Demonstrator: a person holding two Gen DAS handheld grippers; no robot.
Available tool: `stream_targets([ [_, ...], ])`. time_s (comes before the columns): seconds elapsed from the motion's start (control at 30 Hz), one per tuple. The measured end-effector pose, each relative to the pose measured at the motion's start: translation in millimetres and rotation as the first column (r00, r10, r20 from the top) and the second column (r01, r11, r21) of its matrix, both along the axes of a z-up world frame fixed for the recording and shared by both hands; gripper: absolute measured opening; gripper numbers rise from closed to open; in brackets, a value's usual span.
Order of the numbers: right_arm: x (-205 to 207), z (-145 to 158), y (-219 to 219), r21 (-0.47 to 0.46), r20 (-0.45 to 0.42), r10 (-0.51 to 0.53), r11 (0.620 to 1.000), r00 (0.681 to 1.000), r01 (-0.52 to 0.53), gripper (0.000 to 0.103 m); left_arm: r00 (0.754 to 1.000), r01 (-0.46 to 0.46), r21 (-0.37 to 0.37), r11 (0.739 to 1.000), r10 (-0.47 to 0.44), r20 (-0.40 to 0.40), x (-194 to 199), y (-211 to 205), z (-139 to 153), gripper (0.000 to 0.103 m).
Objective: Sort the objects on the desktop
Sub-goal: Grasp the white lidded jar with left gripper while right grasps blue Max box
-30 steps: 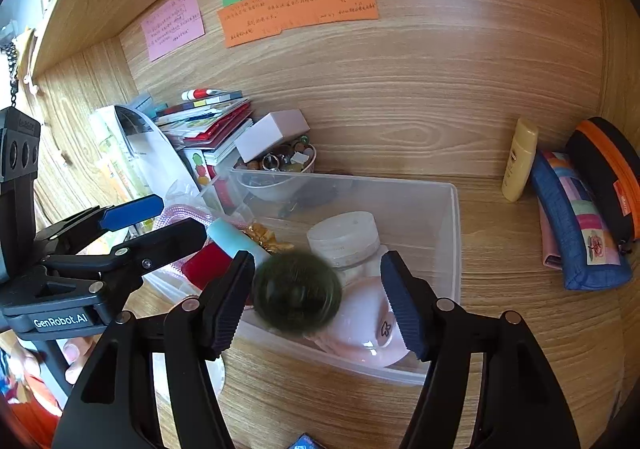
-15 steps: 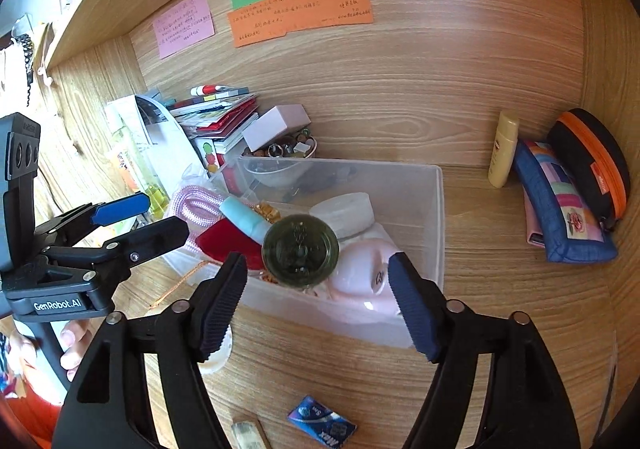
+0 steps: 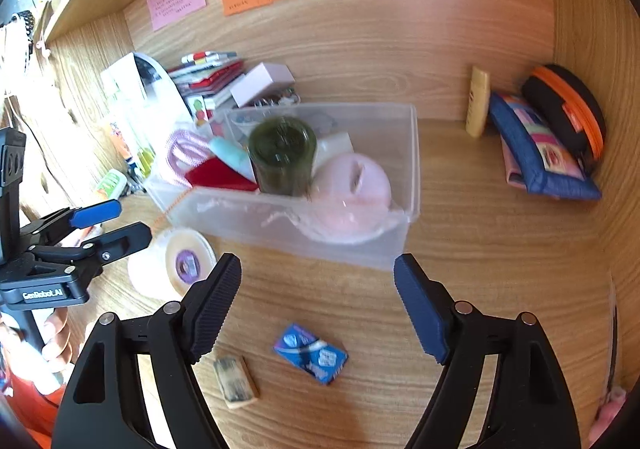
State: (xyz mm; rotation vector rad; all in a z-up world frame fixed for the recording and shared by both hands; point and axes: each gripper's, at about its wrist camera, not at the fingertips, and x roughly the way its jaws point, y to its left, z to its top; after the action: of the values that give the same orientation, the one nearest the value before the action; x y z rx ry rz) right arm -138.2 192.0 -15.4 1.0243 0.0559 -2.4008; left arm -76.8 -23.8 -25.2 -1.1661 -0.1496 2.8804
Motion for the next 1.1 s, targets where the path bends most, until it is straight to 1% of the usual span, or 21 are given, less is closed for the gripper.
stream_targets([
  [0.17, 7.3, -18.7, 8.8, -0.001, 0.055, -0.011, 1.0, 0.998, 0.011, 0.076, 1.0, 0.004, 0.01, 1.0, -0.005, 0.02, 13.7, 6.7, -10.1, 0.091],
  [0.33, 24.8, -27.6, 14.9, 0.021, 0.054, -0.005, 1.0, 0.999, 0.004, 0.076, 0.998, 0.02, 0.047, 0.999, -0.023, 0.057, 22.9, 15.6, -22.5, 0.091],
  [0.43, 32.0, -31.3, 18.0, 0.032, 0.057, 0.002, 0.999, 0.998, -0.004, 0.076, 0.996, 0.035, 0.085, 0.996, -0.042, 0.079, 24.5, 21.3, -28.2, 0.091],
  [0.53, 35.9, -33.9, 22.2, 0.033, 0.069, 0.0, 0.999, 0.998, -0.003, 0.076, 0.995, 0.044, 0.095, 0.995, -0.052, 0.088, 24.7, 27.3, -31.1, 0.091],
  [0.67, 37.0, -39.2, 29.9, 0.013, 0.105, -0.001, 1.0, 0.994, -0.001, 0.076, 0.995, 0.036, 0.081, 0.996, -0.044, 0.09, 18.7, 32.8, -32.6, 0.092],
  [0.8, 37.2, -45.3, 33.6, -0.004, 0.144, -0.004, 1.0, 0.99, 0.004, 0.076, 0.995, 0.035, 0.094, 0.995, -0.044, 0.093, 8.0, 34.3, -32.1, 0.092],
  [0.9, 37.6, -45.4, 32.9, 0.001, 0.138, -0.005, 1.0, 0.99, 0.005, 0.076, 0.994, 0.045, 0.094, 0.995, -0.054, 0.099, -1.0, 38.9, -30.6, 0.092],
  [1.1, 37.9, -44.5, 25.1, 0.019, 0.109, 0.007, 1.0, 0.994, -0.009, 0.076, 0.991, 0.035, 0.088, 0.996, -0.046, 0.126, -26.4, 42.2, -33.5, 0.092],
])
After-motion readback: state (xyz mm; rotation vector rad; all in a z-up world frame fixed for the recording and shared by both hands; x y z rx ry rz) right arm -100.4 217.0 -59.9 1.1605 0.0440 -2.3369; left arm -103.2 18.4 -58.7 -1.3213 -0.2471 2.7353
